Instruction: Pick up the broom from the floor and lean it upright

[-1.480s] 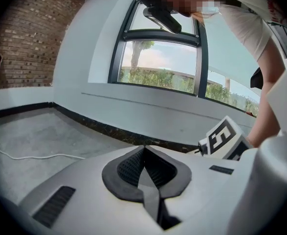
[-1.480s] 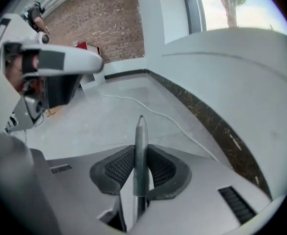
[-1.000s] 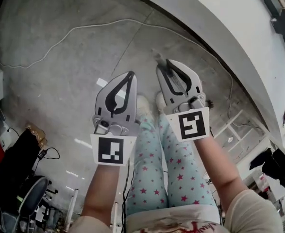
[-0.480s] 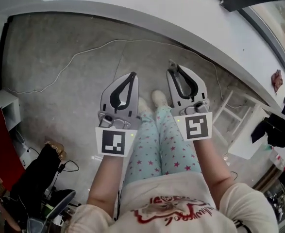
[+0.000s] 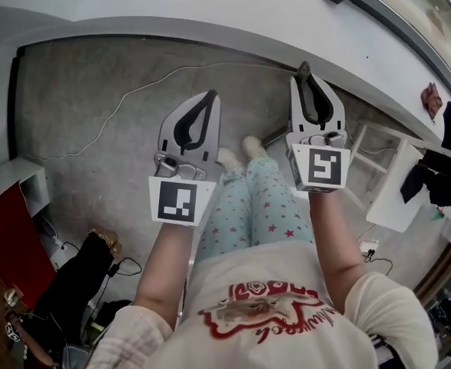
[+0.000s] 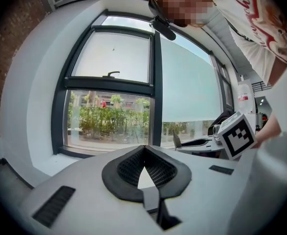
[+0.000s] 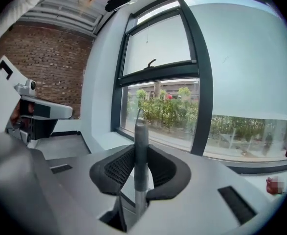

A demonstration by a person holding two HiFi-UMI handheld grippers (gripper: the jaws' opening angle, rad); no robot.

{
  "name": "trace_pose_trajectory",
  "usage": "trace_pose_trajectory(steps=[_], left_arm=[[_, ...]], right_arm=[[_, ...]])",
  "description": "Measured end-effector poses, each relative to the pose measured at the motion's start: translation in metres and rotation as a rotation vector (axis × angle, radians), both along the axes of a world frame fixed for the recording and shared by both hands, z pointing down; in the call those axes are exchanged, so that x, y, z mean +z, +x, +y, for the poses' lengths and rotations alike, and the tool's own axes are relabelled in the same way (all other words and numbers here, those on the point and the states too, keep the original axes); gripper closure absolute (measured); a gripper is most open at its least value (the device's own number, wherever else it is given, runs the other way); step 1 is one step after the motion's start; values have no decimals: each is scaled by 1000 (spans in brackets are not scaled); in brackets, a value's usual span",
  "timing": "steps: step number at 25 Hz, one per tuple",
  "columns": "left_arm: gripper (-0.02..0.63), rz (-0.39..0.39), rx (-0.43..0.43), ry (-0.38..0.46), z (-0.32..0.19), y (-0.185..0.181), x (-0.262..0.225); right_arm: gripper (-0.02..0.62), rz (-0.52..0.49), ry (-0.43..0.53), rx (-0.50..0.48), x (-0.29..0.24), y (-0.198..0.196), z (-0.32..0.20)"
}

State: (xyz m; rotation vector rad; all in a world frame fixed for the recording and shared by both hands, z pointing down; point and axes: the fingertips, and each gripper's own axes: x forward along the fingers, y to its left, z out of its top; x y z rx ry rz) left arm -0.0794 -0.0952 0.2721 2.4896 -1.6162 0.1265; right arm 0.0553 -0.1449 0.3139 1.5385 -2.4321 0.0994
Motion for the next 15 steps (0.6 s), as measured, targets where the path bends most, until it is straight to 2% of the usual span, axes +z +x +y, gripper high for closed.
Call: trace_pose_trajectory(steps=[3, 7, 11, 15], left_arm=[[589, -7, 24, 4, 0, 9, -5], [589, -7, 19, -17, -3, 13, -1], [589, -13, 4, -28, -5, 8, -1], [589, -84, -15, -56, -8, 1, 10]], right_arm=[[495, 18, -13, 53, -7, 13, -7], [495, -34, 24, 84, -18, 23, -17], [495, -59, 34, 161, -30, 37, -28], [495, -91, 33, 198, -39, 51, -41]])
